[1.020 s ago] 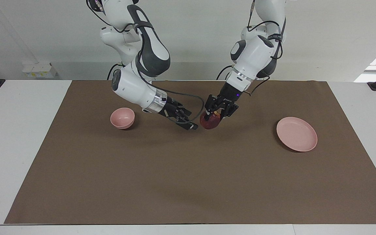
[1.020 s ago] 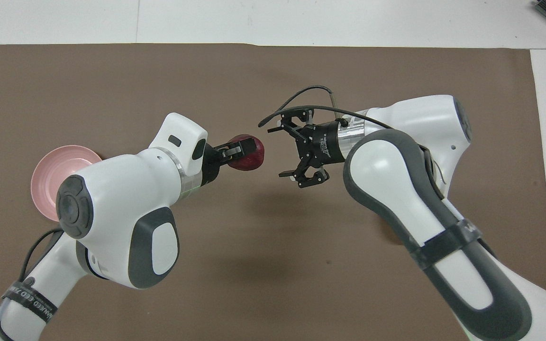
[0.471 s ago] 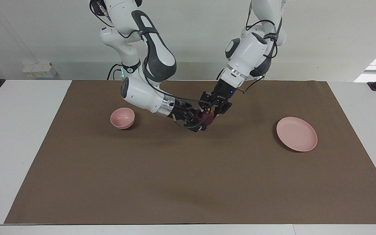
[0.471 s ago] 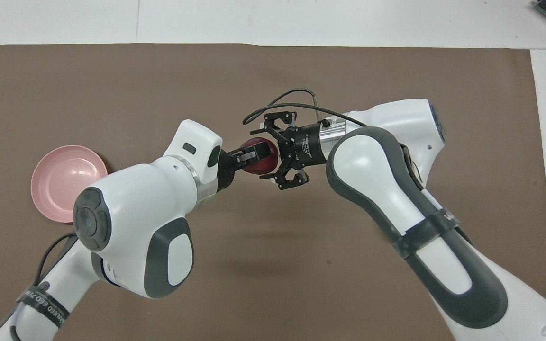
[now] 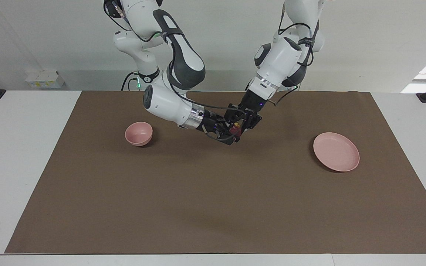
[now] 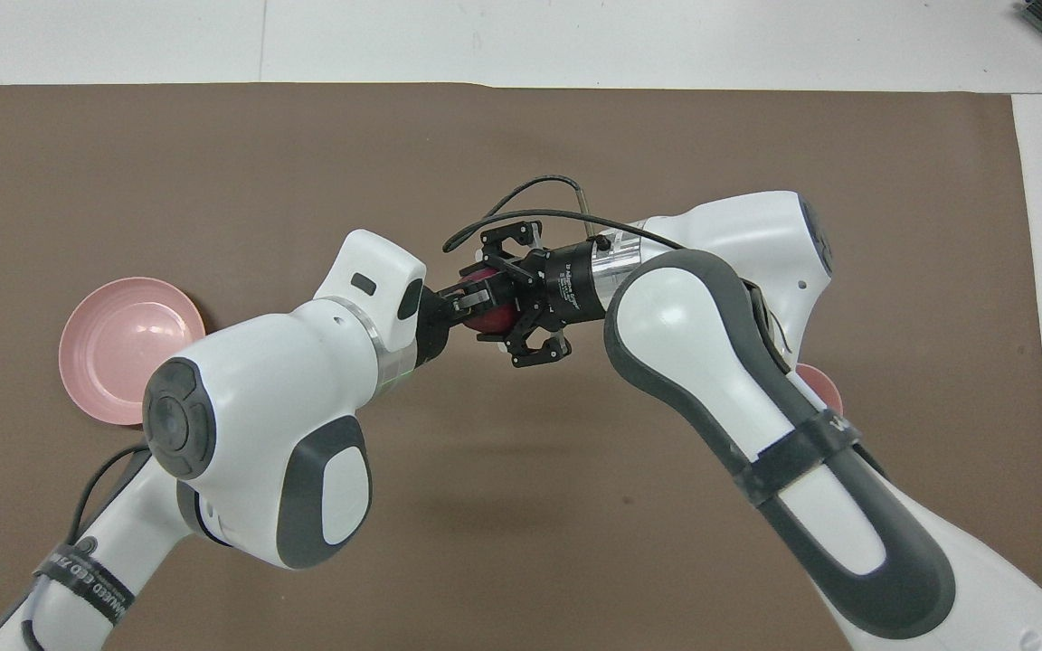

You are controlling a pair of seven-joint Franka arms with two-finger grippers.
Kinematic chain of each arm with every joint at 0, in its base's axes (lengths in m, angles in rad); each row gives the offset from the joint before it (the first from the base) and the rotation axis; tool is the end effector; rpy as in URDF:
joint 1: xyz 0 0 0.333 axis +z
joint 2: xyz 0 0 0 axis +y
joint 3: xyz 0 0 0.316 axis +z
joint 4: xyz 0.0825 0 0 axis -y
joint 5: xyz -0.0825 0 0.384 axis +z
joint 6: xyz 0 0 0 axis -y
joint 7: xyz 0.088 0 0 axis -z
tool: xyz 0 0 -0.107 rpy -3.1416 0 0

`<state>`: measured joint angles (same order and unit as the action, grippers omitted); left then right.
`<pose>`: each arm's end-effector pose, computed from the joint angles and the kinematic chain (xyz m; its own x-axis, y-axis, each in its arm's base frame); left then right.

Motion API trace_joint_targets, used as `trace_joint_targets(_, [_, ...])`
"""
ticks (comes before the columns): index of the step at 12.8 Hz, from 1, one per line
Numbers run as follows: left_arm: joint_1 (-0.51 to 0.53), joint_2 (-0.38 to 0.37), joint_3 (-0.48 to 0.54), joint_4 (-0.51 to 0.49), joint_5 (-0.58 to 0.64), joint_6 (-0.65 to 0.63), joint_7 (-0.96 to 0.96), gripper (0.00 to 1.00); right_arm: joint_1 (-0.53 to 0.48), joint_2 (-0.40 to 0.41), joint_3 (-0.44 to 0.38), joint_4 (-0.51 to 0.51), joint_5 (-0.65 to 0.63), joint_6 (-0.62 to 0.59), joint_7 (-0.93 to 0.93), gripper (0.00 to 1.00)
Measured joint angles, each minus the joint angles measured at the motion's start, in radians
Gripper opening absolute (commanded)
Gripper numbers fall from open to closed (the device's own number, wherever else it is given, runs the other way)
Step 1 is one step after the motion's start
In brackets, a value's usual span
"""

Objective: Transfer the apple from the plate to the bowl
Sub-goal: 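Close the right gripper on the apple held by the left gripper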

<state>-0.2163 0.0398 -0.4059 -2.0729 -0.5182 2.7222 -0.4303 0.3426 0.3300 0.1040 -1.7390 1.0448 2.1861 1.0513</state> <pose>0.4972 -0.3311 0.4782 0.9256 0.2930 0.2396 0.0996 -0.7992 0.5928 0.5896 0.3102 0.4163 0.3421 -0.5670 -0.7493 -0.9392 -0.2302 -0.2546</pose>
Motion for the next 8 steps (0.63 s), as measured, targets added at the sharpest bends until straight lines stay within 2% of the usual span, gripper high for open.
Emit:
trace_joint_targets(3, [0.000, 0.000, 0.000, 0.000, 0.000, 0.000, 0.000, 0.74, -0.001, 0.000, -0.001, 0.000, 0.000, -0.003, 0.000, 0.00])
trace_joint_targets(4, [0.000, 0.001, -0.001, 0.001, 0.000, 0.000, 0.000, 0.97, -0.002, 0.000, -0.001, 0.000, 0.000, -0.006, -0.001, 0.02])
trace_joint_targets(5, [0.000, 0.004, -0.001, 0.001, 0.000, 0.000, -0.003, 1.00, -0.004, 0.000, -0.001, 0.001, 0.000, -0.008, -0.001, 0.03])
trace_joint_targets(8, [0.001, 0.014, 0.006, 0.005, 0.001, -0.005, -0.004, 1.00, -0.009, -0.004, -0.002, 0.009, 0.000, -0.014, -0.002, 0.04])
